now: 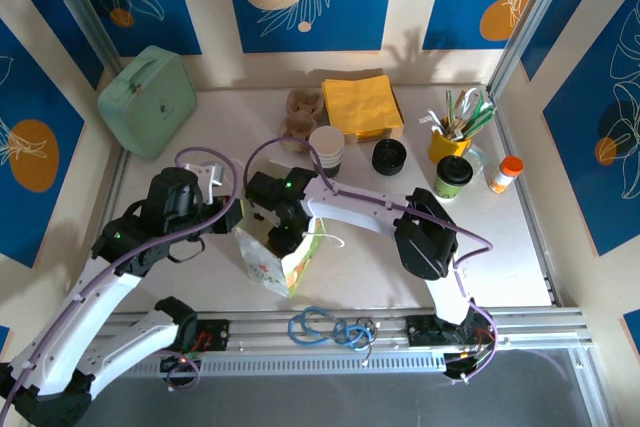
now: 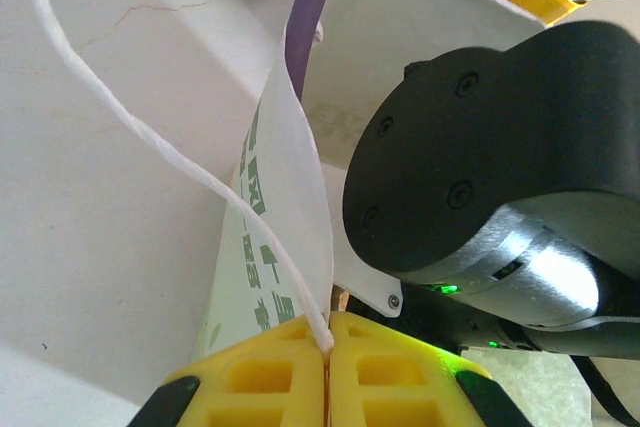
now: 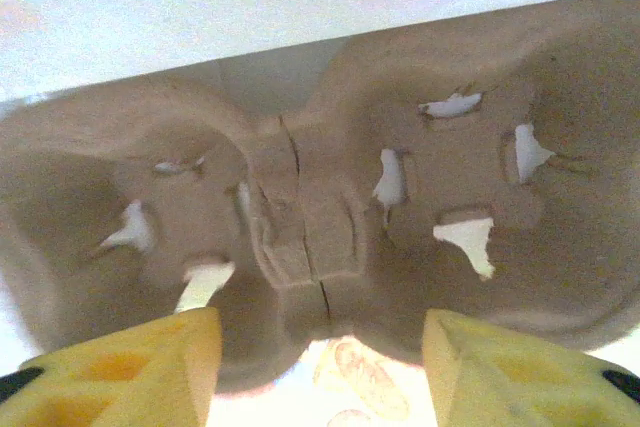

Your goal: Pack the takeout coffee

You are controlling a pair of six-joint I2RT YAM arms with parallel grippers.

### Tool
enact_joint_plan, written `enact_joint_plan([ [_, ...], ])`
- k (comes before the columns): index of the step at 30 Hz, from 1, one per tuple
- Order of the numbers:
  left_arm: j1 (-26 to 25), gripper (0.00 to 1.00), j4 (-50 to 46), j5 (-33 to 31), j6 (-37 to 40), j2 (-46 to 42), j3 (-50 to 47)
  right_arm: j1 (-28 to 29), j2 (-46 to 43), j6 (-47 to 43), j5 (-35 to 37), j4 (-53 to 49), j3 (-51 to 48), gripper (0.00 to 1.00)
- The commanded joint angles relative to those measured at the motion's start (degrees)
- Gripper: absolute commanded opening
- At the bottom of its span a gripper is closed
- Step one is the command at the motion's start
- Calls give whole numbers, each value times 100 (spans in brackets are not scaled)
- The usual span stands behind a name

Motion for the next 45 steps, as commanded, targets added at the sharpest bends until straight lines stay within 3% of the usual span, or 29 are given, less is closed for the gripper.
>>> enact_joint_plan([
  [1, -37, 8, -25, 18, -15, -25, 52, 16, -270, 13, -19, -233, 293, 62],
  [7, -37, 8, -135, 2, 7, 38, 166, 35, -469, -2, -4, -350, 554, 67],
  [33, -39, 8, -118, -42, 4, 46, 163, 108, -1273, 194, 340, -466, 1355, 64],
  [45, -39, 12, 10, 67, -15, 47, 162, 101, -1739, 831, 698, -776, 1999, 69],
])
